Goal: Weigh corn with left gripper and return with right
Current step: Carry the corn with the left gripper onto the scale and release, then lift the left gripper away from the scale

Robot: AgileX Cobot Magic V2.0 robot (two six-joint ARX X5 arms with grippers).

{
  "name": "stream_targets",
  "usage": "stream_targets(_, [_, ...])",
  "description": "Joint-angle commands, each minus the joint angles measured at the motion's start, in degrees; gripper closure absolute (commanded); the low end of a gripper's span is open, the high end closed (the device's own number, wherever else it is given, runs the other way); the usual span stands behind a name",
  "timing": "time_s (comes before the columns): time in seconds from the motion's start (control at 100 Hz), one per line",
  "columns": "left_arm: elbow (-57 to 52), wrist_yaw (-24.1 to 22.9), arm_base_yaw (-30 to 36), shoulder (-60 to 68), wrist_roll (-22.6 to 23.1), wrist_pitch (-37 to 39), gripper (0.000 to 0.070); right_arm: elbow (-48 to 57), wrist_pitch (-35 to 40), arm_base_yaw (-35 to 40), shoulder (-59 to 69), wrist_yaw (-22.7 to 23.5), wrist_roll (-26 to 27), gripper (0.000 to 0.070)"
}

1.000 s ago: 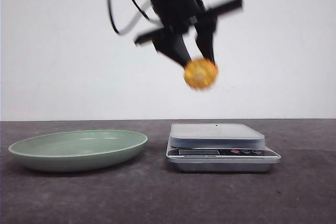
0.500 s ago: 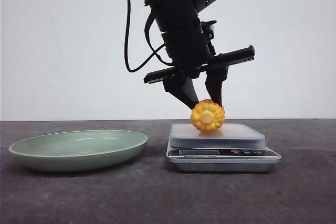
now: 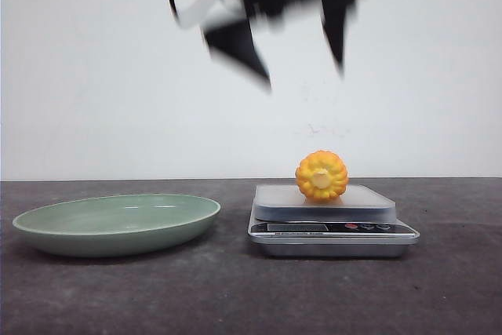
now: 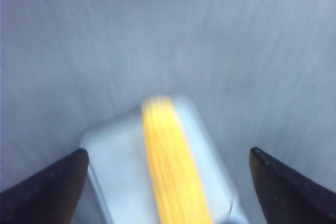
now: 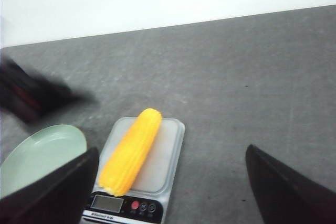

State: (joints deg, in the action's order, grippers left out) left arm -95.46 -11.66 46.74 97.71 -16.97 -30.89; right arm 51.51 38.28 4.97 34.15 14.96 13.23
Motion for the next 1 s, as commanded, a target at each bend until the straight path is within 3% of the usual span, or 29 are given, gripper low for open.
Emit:
stream_targets(0.0, [-1.73, -2.14, -1.16, -6.82, 4.00, -0.02, 0.0118, 0.92, -0.59, 0.59, 0.24, 0.04, -0.87, 0.0132])
stream_targets(0.22, [-1.73, -10.45, -5.68, -29.00, 7.78, -6.21, 0.0149, 0.92, -1.27, 3.28, 1.68, 0.07, -0.83, 0.0132])
stream_targets(0.44, [-1.73, -20.04, -6.71, -47.12, 7.72, -20.17, 0.0149, 0.92, -3.21, 6.71, 5.64, 0.11, -0.85, 0.0132])
stream_targets(0.55, [-1.73, -21.88, -6.71, -53.96, 5.27, -29.88, 0.0155, 0.92, -4.96, 8.61, 8.70, 0.09, -0.83, 0.0132])
stream_targets(0.78, [-1.14, -24.70, -6.71, -63.54, -5.22, -52.04, 0.0156, 0.92, -10.14, 12.68, 16.79, 0.02, -0.72, 0.0132])
stream_targets(0.99, [5.27, -21.86, -7.67, -74.29, -12.11, -52.61, 0.0156, 0.92, -16.52, 16.61, 26.56, -1.70, -0.09, 0.0133])
